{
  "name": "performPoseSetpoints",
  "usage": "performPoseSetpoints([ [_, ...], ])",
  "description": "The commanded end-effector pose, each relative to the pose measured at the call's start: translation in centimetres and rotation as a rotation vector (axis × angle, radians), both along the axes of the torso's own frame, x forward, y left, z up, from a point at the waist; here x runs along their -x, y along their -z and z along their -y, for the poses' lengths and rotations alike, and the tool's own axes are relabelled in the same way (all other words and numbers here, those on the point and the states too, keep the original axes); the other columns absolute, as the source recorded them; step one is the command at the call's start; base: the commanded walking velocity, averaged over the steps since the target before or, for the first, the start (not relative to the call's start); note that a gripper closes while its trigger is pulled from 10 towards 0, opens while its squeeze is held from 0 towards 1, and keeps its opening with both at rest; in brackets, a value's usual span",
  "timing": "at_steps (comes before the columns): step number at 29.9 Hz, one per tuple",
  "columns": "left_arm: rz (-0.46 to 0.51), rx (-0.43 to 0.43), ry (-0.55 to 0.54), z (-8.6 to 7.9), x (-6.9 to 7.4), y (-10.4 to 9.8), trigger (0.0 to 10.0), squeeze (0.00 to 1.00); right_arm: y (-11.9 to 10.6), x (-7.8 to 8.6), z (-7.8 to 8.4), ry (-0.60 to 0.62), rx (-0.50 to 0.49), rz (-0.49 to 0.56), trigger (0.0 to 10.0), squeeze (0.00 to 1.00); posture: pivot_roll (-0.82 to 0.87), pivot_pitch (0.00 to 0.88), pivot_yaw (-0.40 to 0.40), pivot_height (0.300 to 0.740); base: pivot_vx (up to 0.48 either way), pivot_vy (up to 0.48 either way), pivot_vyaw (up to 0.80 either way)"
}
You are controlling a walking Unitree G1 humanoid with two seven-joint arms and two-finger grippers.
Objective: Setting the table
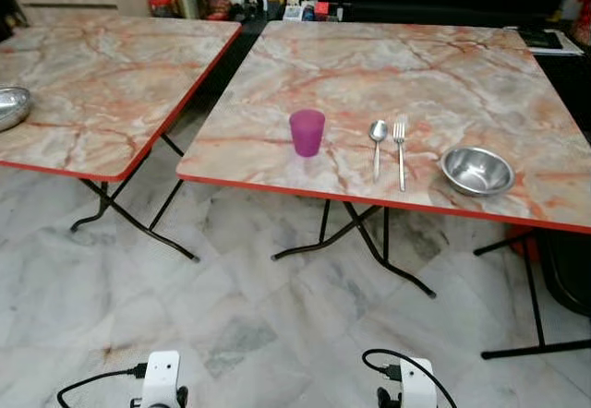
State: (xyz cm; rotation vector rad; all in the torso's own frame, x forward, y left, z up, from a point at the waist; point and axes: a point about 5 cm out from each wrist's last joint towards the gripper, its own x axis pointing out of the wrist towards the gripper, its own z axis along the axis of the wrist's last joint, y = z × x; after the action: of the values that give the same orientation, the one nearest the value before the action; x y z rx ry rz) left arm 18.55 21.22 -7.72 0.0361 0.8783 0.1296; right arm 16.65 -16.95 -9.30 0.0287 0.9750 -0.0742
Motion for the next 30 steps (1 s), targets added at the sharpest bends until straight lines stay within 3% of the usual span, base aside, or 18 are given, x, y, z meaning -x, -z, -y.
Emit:
performPoseSetpoints([
  [1,0.003,-0.012,-0.005,-0.43,0.00,-0.09,10.0,0.00,0.00,0.03,0.03,0.007,-0.004,0.003,10.0,0.00,-0.05,0.078,0.023,0.740,0.262,0.000,0.00],
  [11,0.009,-0.007,-0.005,-0.25,-0.17,-0.15,10.0,0.00,0.01,0.03,0.07,0.005,-0.006,0.000,10.0,0.00,-0.05,0.079,0.023,0.740,0.275,0.000,-0.47],
  [25,0.013,-0.007,0.000,-0.20,-0.37,-0.23,10.0,0.00,-0.10,-0.16,0.20,0.003,0.004,0.010,10.0,0.00,-0.06,0.096,0.027,0.740,0.282,0.000,0.00],
  [30,0.009,-0.011,0.006,-0.18,-0.36,-0.22,10.0,0.00,-0.12,-0.21,0.22,0.002,0.005,0.009,10.0,0.00,-0.06,0.101,0.030,0.740,0.000,0.000,0.00],
])
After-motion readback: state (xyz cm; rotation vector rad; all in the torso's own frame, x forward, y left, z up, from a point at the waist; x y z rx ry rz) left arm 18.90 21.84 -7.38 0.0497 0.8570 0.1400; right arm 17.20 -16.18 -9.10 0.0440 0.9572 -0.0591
